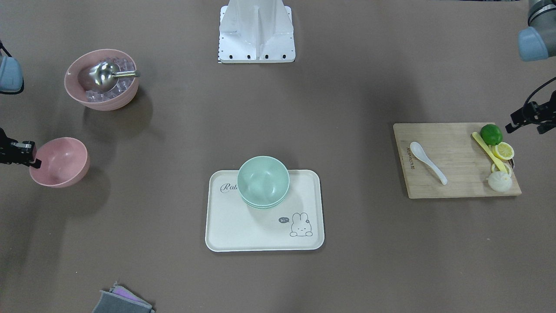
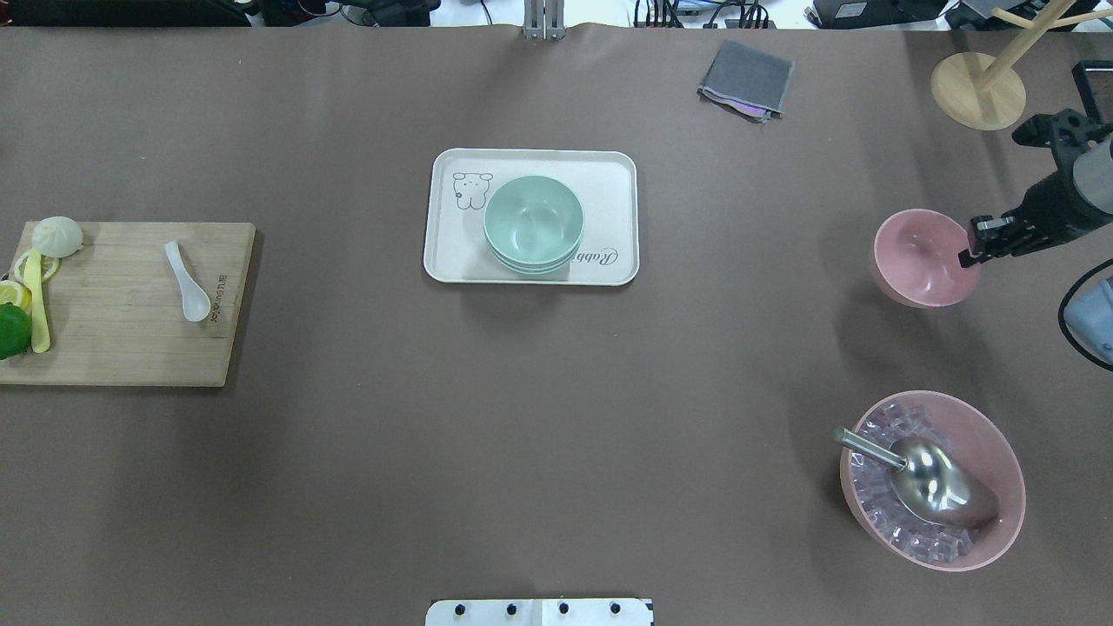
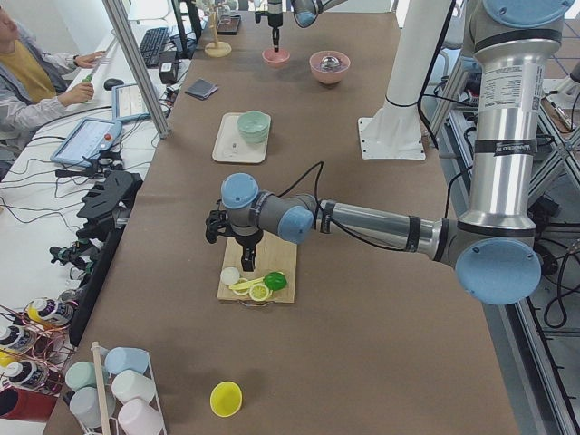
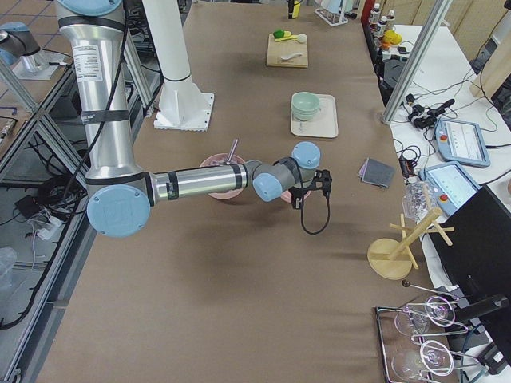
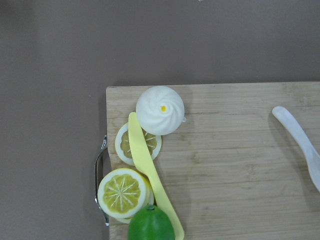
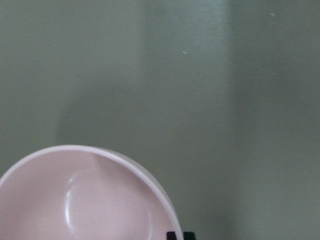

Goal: Stack pink bowl on green and place spoon
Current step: 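Carry pink bowl over green bowl with right gripper while left reaches for spoon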

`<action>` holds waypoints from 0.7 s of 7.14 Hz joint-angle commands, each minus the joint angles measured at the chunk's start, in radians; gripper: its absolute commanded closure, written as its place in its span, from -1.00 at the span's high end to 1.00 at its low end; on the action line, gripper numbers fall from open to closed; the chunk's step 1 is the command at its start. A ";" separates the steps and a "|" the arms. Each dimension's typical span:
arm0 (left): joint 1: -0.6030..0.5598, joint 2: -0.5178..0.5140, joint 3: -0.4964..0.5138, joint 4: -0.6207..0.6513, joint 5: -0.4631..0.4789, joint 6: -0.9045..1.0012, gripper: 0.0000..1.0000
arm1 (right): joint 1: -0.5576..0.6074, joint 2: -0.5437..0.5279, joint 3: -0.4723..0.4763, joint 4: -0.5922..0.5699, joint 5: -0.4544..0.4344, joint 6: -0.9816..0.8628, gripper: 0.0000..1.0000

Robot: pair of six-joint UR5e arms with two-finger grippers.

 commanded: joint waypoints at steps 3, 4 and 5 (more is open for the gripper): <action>0.165 -0.151 0.090 0.000 0.107 -0.332 0.78 | -0.157 0.356 0.021 -0.030 -0.011 0.594 -1.00; 0.223 -0.178 0.095 -0.001 0.122 -0.436 0.62 | -0.216 0.381 0.047 -0.032 -0.074 0.657 -1.00; 0.260 -0.194 0.098 -0.001 0.122 -0.510 0.56 | -0.265 0.419 0.046 -0.036 -0.135 0.694 -1.00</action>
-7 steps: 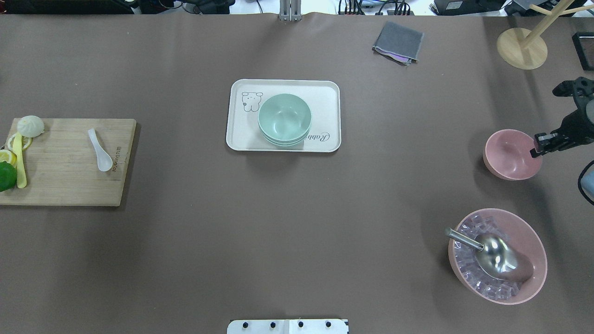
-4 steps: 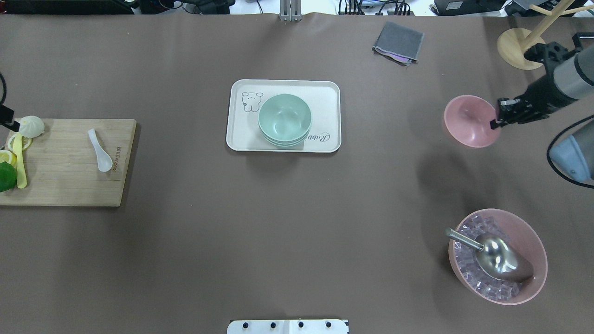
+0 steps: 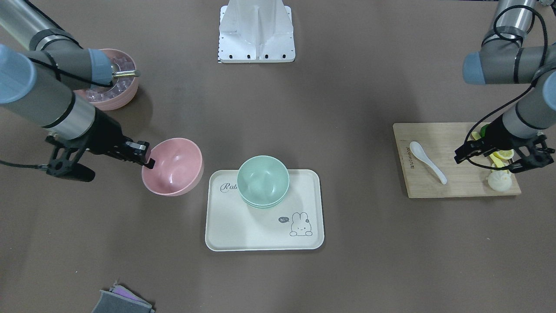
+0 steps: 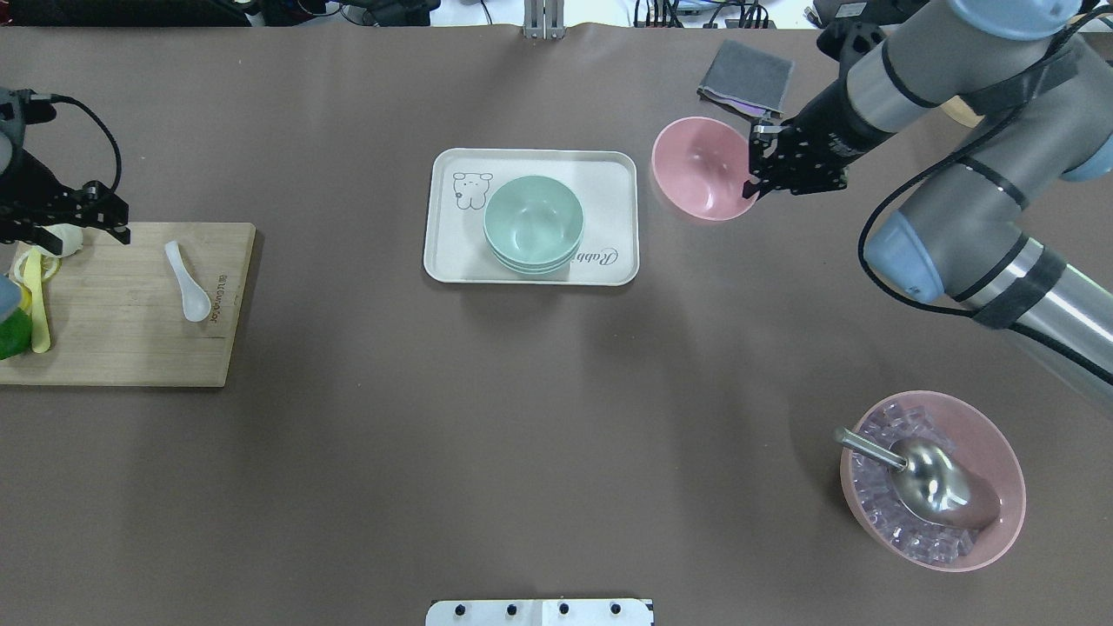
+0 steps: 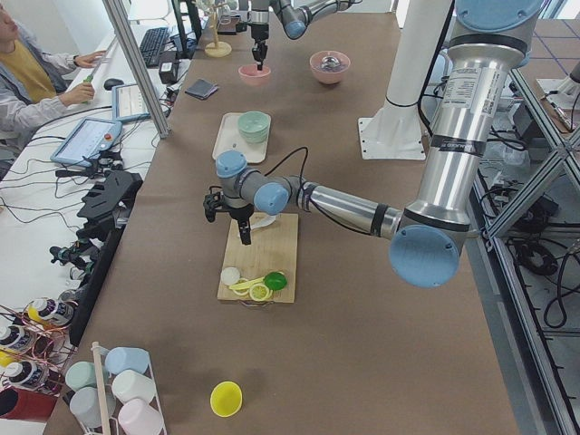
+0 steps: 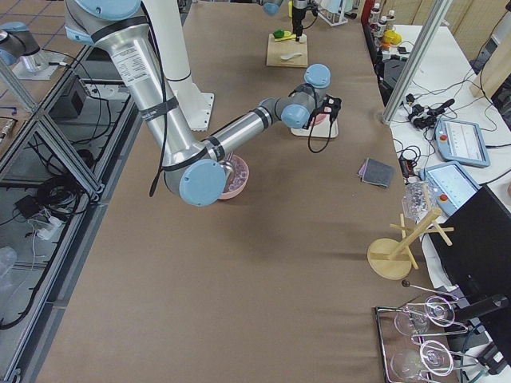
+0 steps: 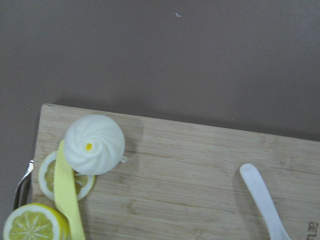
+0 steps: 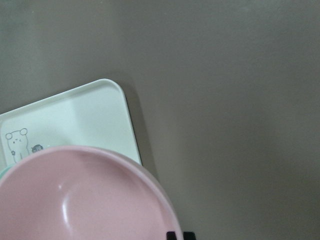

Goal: Stack pink bowl on green and place spoon
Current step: 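Carry pink bowl over green bowl with right gripper while left reaches for spoon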

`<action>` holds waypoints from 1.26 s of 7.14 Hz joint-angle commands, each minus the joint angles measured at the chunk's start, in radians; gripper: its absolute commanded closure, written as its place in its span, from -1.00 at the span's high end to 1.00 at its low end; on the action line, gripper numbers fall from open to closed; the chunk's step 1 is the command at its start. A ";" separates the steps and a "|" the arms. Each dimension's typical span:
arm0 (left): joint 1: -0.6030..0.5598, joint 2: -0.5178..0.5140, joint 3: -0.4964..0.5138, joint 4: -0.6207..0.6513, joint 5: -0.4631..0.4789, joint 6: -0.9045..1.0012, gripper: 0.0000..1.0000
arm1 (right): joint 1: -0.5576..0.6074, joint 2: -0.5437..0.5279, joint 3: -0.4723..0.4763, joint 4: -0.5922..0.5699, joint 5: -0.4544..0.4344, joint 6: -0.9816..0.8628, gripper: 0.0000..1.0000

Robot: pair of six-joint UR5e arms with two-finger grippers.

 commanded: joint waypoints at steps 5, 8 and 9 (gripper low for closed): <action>0.120 -0.112 0.158 -0.056 0.010 -0.183 0.09 | -0.179 0.197 -0.019 -0.130 -0.223 0.100 -1.00; 0.120 -0.120 0.148 -0.053 0.004 -0.186 -1.00 | -0.190 0.222 -0.040 -0.130 -0.240 0.101 -1.00; 0.120 -0.123 0.136 -0.050 -0.004 -0.186 -1.00 | -0.201 0.225 -0.042 -0.130 -0.262 0.101 -1.00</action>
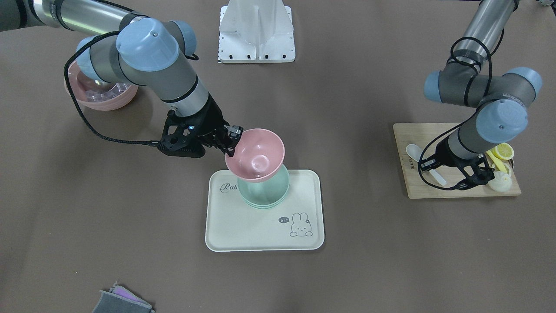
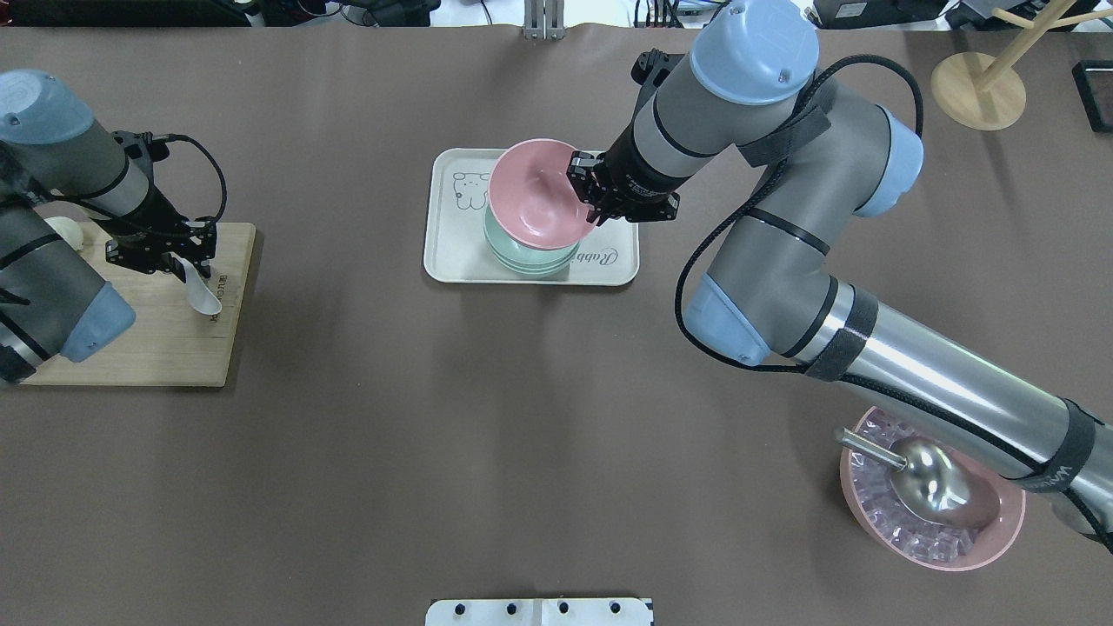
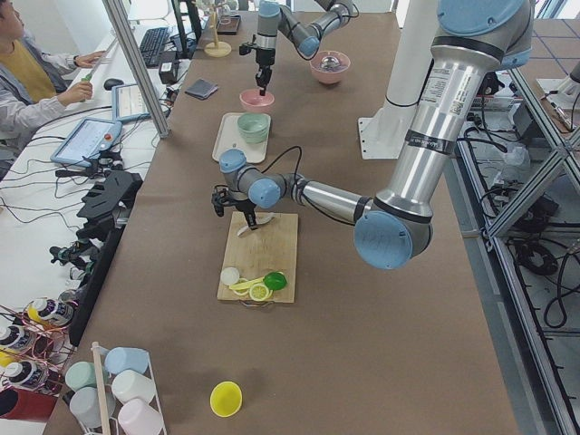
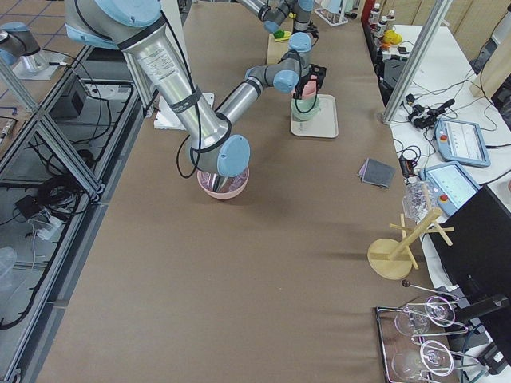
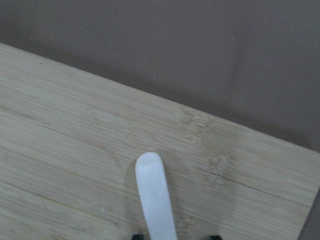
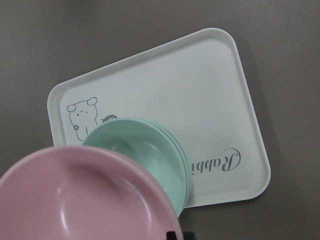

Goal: Stack pink bowl on green and place spoon
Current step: 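Set pink bowl into green bowl with right gripper while left grasps white spoon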

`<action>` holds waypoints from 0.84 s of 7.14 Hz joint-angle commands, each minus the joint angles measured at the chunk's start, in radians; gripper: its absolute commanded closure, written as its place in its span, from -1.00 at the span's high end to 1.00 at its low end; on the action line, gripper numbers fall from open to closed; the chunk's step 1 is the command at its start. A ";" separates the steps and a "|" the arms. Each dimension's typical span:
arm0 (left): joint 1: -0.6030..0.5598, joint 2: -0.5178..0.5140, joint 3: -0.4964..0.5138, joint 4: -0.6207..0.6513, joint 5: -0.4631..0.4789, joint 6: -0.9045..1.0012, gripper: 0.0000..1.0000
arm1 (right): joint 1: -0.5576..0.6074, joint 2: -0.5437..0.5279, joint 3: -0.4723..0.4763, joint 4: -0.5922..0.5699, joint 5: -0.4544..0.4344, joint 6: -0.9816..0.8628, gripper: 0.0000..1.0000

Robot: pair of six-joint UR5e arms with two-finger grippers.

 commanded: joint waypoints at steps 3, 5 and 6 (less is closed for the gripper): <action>-0.003 -0.035 -0.049 0.022 -0.043 -0.004 -1.00 | -0.021 0.005 -0.018 0.000 -0.061 -0.001 -1.00; -0.003 -0.091 -0.052 0.022 -0.061 -0.072 -1.00 | -0.025 0.014 -0.044 0.003 -0.084 -0.005 -1.00; -0.002 -0.125 -0.052 0.022 -0.071 -0.107 -1.00 | -0.034 0.040 -0.092 0.008 -0.096 -0.006 -1.00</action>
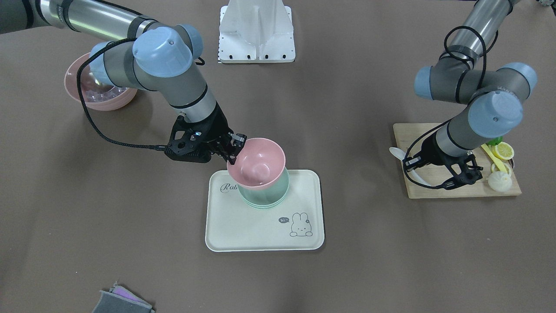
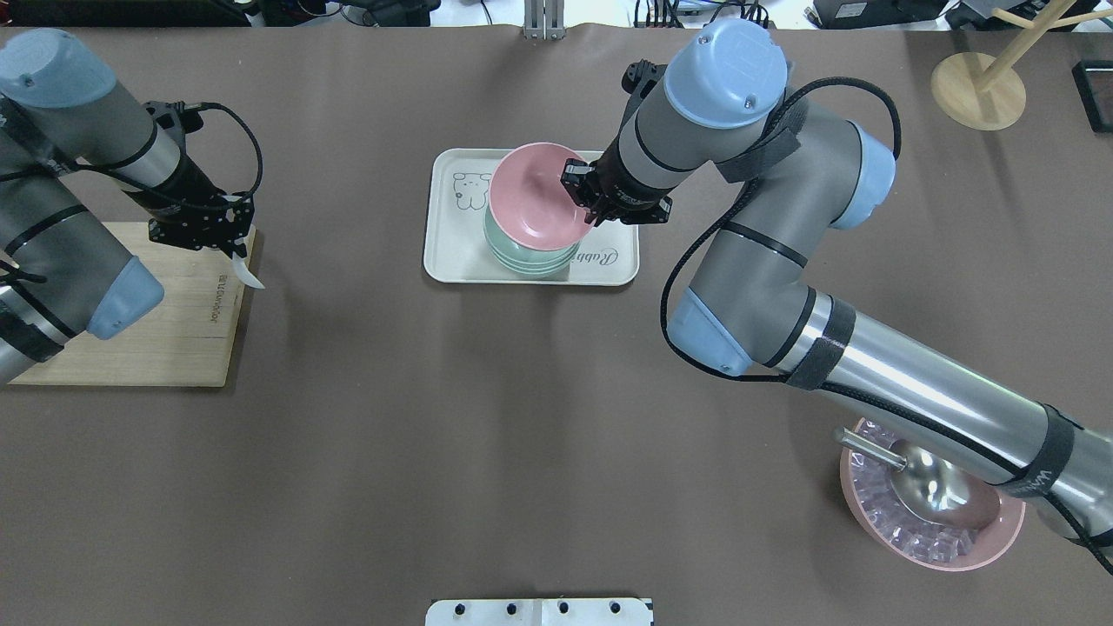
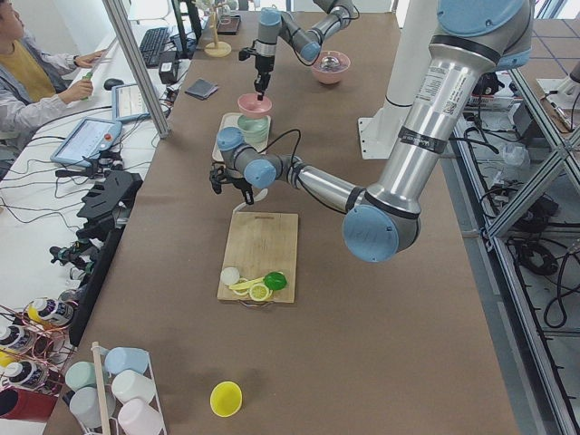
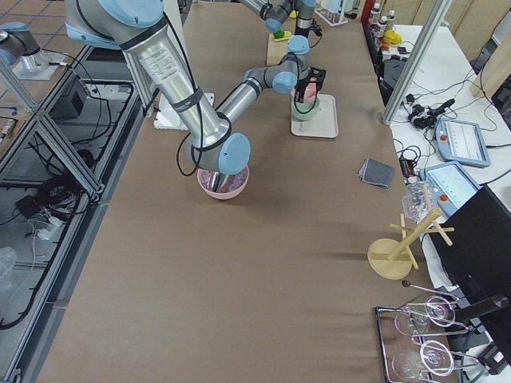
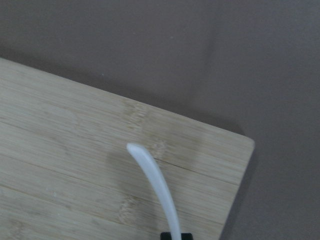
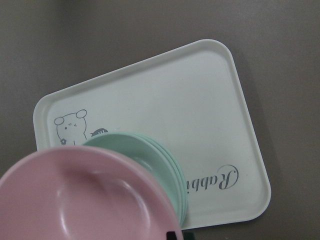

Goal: Stack pink bowl on green and place spoon
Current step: 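Set pink bowl into green bowl with right gripper while left grasps white spoon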

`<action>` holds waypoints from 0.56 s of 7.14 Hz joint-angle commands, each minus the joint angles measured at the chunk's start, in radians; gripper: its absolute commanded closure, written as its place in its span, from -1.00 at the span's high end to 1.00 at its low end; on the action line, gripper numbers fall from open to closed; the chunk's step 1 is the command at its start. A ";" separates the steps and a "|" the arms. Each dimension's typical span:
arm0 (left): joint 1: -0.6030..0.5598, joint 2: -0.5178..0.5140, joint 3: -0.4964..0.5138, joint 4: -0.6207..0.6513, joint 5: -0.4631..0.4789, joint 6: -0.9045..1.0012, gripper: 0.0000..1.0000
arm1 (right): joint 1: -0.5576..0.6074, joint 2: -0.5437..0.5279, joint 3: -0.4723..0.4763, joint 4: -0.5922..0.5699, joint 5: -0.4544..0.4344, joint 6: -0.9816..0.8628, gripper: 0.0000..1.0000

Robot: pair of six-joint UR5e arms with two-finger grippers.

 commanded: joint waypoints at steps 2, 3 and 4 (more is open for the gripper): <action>0.001 -0.110 0.000 0.000 -0.017 -0.163 -1.00 | -0.035 0.023 -0.056 0.023 -0.019 -0.007 0.98; 0.007 -0.148 0.006 -0.003 -0.022 -0.220 -1.00 | -0.037 0.005 -0.060 0.088 -0.009 0.000 1.00; 0.008 -0.191 0.025 -0.007 -0.020 -0.266 -1.00 | -0.031 -0.020 -0.050 0.104 0.023 -0.003 1.00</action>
